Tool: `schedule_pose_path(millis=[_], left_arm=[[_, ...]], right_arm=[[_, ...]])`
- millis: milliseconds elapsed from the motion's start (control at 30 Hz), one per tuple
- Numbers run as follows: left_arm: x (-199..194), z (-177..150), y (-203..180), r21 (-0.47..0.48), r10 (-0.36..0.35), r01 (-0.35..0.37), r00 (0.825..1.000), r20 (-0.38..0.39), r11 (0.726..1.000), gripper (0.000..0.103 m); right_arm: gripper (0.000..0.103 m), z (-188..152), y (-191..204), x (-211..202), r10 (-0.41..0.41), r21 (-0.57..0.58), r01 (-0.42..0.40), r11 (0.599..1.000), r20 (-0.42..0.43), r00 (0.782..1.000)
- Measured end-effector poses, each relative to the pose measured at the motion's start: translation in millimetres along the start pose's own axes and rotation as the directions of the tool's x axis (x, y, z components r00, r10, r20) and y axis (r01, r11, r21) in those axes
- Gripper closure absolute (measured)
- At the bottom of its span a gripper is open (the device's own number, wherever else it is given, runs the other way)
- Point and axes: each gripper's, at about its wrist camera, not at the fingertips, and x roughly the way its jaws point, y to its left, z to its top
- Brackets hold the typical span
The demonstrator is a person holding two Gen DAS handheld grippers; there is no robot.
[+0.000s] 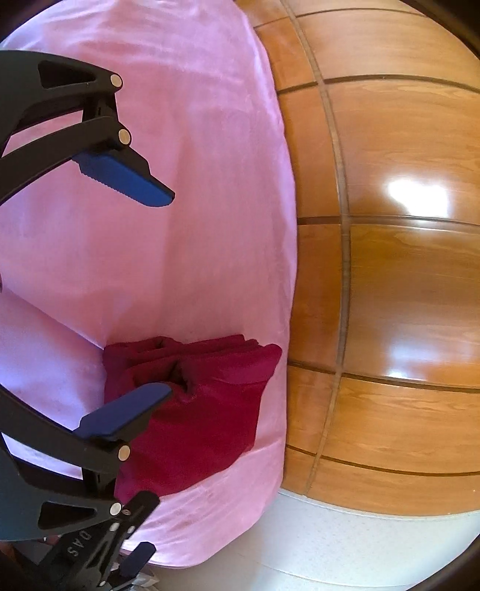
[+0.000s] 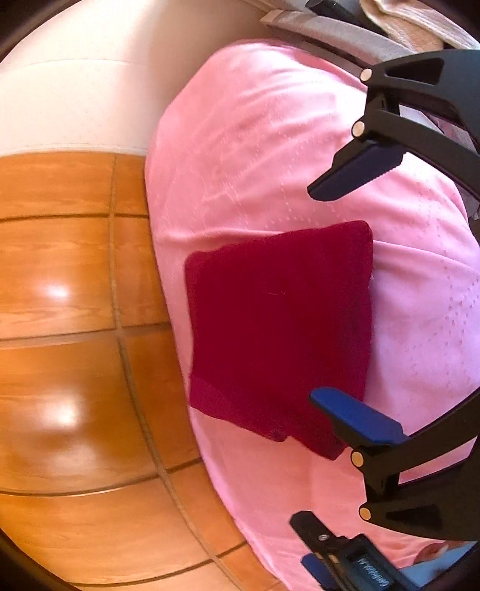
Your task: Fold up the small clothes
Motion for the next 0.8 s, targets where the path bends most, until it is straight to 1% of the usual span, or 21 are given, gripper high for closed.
schedule_pose_path(millis=[67,200,500,633,800], left_arm=[[-3.9,-0.3,-0.7,0.008,0.005,-0.005,1.0,0.011,1.0,0.004],[-9.4,-1.9,-3.3,0.023,0.019,-0.019,0.999,0.029,1.0,0.004],[-6.6,-5.2,-6.9,0.041,0.039,-0.039,0.999,0.007,0.998,0.004],[-3.5,-5.3,-4.1,0.029,0.028,-0.028,1.0,-0.012,0.999,0.004],[-5.3,-5.6,-2.2,0.024,0.032,-0.032,0.999,0.001,0.999,0.004]], right_arm=[[0.002,2.4,0.4,-5.8,-0.012,0.009,0.012,1.0,0.027,1.0],[0.002,7.0,2.3,-8.1,-0.024,-0.007,0.024,1.0,0.057,0.998],[0.002,-1.2,4.3,-1.2,-0.029,-0.012,0.029,1.0,0.014,0.999],[0.002,-0.9,7.2,-3.4,-0.021,-0.018,0.022,1.0,0.016,1.0],[0.002,-1.6,8.4,-2.2,-0.014,-0.018,0.014,1.0,0.007,1.0]])
